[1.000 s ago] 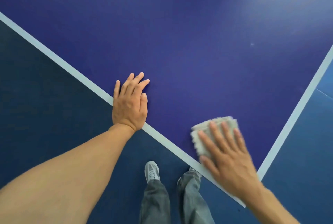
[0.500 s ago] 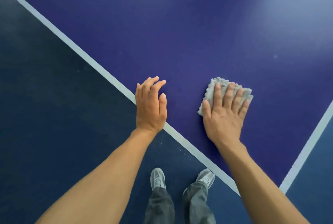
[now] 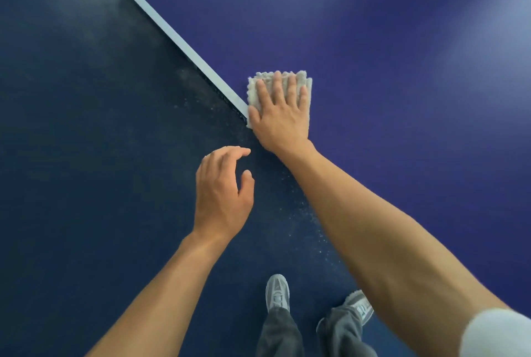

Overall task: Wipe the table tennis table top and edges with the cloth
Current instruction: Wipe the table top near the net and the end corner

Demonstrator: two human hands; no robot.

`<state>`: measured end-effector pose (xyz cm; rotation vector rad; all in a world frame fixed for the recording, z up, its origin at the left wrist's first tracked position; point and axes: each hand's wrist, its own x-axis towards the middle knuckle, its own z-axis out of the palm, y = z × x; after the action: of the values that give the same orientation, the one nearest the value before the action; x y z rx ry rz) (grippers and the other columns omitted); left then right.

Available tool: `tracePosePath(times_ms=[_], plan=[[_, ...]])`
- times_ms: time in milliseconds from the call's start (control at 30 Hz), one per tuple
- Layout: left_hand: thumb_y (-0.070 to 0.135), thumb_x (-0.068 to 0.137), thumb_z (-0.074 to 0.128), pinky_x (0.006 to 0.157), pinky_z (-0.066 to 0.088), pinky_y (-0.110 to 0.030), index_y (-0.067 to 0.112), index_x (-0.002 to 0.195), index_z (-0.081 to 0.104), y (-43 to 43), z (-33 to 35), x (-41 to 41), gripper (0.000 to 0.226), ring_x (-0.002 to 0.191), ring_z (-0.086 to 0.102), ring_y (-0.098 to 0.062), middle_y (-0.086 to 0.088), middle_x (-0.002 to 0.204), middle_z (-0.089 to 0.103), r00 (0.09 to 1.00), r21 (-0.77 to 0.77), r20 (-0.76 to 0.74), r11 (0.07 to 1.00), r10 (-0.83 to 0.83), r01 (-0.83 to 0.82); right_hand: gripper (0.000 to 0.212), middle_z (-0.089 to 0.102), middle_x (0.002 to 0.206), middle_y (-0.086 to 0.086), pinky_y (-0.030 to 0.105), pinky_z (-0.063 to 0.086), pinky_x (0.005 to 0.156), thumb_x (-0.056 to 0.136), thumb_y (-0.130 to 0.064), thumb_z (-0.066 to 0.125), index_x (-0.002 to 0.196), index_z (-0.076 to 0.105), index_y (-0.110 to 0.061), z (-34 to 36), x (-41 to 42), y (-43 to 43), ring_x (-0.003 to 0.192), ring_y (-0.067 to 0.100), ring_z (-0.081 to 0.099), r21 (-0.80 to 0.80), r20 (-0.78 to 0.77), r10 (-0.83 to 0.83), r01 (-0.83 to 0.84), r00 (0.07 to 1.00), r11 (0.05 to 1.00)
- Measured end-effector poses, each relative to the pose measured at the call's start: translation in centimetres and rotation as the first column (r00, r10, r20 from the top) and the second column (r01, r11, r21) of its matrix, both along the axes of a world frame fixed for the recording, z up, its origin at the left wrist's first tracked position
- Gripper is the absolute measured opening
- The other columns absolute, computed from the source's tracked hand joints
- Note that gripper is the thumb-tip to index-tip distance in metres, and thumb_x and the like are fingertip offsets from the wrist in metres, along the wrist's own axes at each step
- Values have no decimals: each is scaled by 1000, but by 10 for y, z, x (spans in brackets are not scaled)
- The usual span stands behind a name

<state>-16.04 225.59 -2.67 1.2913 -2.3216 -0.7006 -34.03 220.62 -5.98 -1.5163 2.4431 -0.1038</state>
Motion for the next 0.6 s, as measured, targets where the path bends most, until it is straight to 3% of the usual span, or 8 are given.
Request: tracePosePath(times_ms=[100, 167, 300, 400, 467, 600], plan=[[18, 93, 54, 109, 40, -40, 16, 128, 63, 4, 5, 2, 36, 124, 49, -16, 3, 131, 60, 1000, 1, -19, 1000, -5, 5, 62, 14, 175, 6, 57, 0, 128, 108, -54, 27, 165, 23, -29, 1, 18, 27, 161, 36, 4, 12, -50, 327, -327, 944, 945], [18, 93, 55, 108, 42, -42, 16, 127, 64, 11, 7, -6, 35, 124, 50, -19, 2, 131, 60, 999, 21, -33, 1000, -11, 12, 58, 20, 173, 6, 57, 8, 129, 109, -49, 28, 162, 35, -26, -4, 21, 72, 161, 37, 11, -29, -67, 413, -415, 908, 909], [19, 95, 54, 111, 41, -44, 16, 126, 64, 40, 6, -42, 33, 124, 50, -18, 1, 133, 60, 996, 34, -25, 995, -90, 90, 56, 27, 171, 4, 56, 25, 126, 109, -45, 41, 161, 39, -24, -9, 1, 186, 159, 34, 20, -86, -100, 368, -377, 924, 922], [19, 97, 56, 118, 33, -53, 17, 131, 63, 70, -3, -78, 34, 133, 47, -21, -3, 143, 54, 988, 76, 24, 985, -155, 153, 61, 18, 174, 3, 55, 21, 128, 110, -47, 37, 167, 22, -29, -9, -19, 275, 161, 31, 12, -59, -106, 345, -352, 933, 934], [22, 98, 58, 120, 28, -56, 20, 136, 61, 96, -11, -104, 38, 142, 40, -29, -11, 153, 44, 973, 96, 117, 977, -200, 189, 60, 16, 174, 3, 55, 20, 127, 110, -48, 36, 166, 22, -30, -7, -32, 331, 161, 31, 13, -54, -107, 297, -303, 949, 951], [35, 102, 53, 125, 1, -65, 29, 147, 51, 151, -24, -144, 45, 157, 12, -37, -17, 165, 22, 935, 125, 269, 970, -233, 207, 61, 17, 174, 2, 55, 18, 126, 110, -52, 33, 166, 24, -30, -1, -55, 420, 161, 31, 13, 0, -90, 176, -176, 980, 984]])
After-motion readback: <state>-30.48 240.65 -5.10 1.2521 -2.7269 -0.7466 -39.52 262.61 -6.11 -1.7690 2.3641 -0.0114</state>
